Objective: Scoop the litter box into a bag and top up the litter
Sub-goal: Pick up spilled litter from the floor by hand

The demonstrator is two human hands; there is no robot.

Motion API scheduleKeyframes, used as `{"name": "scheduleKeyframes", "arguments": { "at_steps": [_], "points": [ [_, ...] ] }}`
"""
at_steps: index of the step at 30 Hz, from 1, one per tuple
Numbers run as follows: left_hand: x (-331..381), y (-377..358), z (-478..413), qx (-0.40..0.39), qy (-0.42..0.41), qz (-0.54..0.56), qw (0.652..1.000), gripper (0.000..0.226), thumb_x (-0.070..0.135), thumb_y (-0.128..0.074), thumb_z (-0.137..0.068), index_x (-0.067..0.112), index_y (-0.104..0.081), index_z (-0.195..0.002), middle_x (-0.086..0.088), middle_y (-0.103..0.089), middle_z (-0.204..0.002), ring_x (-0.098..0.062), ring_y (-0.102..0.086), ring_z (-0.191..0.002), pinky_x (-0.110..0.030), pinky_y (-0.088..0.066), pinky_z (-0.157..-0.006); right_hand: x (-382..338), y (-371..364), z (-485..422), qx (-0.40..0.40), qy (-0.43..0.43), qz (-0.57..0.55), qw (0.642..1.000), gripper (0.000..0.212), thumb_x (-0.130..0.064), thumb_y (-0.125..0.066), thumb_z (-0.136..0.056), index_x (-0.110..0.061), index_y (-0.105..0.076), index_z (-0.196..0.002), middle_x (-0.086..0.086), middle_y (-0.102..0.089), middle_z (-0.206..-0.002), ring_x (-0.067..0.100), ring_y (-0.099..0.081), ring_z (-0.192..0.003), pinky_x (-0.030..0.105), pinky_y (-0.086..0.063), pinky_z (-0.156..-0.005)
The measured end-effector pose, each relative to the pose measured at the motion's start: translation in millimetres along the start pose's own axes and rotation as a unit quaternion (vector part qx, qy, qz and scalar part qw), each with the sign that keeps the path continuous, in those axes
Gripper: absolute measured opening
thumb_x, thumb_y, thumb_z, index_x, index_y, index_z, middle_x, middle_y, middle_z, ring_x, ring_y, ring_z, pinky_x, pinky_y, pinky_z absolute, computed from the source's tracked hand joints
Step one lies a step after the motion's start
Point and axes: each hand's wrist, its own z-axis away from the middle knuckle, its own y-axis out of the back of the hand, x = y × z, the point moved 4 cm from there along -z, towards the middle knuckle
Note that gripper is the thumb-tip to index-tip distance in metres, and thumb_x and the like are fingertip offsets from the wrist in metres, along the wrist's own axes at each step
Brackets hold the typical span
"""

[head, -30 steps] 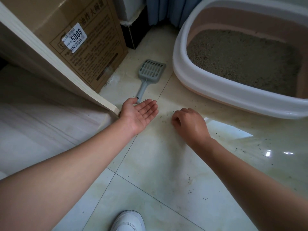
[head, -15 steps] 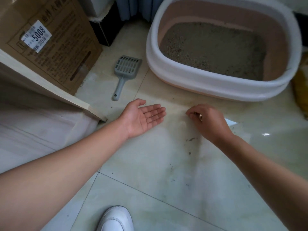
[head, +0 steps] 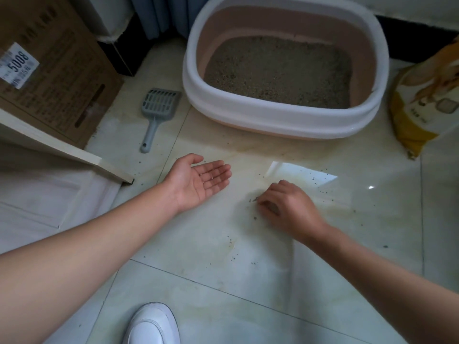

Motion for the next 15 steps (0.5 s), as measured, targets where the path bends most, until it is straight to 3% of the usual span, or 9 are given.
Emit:
{"name": "scheduleKeyframes", "arguments": {
  "at_steps": [3,6,11,15],
  "points": [
    [2.1,5.4,2.4,0.013,-0.012,0.015,1.0,0.039,0.021,-0.039,-0.097,-0.005,-0.066,-0.108,-0.023,-0.073,-0.109,-0.034,-0.072,-0.094,-0.043,-0.056,-0.091,-16.7,-11.1,7.1,-0.011,0.038,-0.004,0.999,0.01,-0.022,-0.06,-0.089,-0.023,-0.069,-0.083,-0.006,-0.062,-0.078,0.02,-0.054,-0.073,0.035,-0.047,-0.065],
    [2.4,9.4,4.6,0.02,-0.018,0.025,0.999,0.038,0.021,-0.039,-0.097,-0.004,-0.066,-0.108,-0.022,-0.073,-0.109,-0.032,-0.074,-0.091,-0.042,-0.059,-0.089,-13.2,-9.5,7.8,0.019,0.022,-0.003,1.0,0.009,-0.021,-0.062,-0.089,-0.021,-0.07,-0.086,-0.005,-0.063,-0.082,0.021,-0.054,-0.074,0.034,-0.048,-0.065],
    [-1.6,9.7,6.8,0.029,-0.017,0.02,0.999,0.038,0.021,-0.04,-0.098,-0.004,-0.066,-0.108,-0.021,-0.073,-0.109,-0.032,-0.073,-0.095,-0.042,-0.059,-0.09,20.5,11.4,11.9,0.072,-0.05,0.025,0.996,0.011,-0.016,-0.072,-0.083,-0.02,-0.073,-0.094,-0.004,-0.066,-0.094,0.023,-0.057,-0.082,0.033,-0.049,-0.067],
    [1.2,4.0,6.9,0.026,-0.022,0.018,0.999,0.038,0.021,-0.039,-0.098,-0.004,-0.067,-0.107,-0.021,-0.073,-0.106,-0.032,-0.07,-0.099,-0.042,-0.055,-0.091,58.3,31.4,21.3,0.104,-0.164,0.034,0.98,0.016,-0.022,-0.073,-0.082,-0.018,-0.07,-0.098,-0.002,-0.062,-0.095,0.022,-0.057,-0.09,0.028,-0.041,-0.07]
  ]
}}
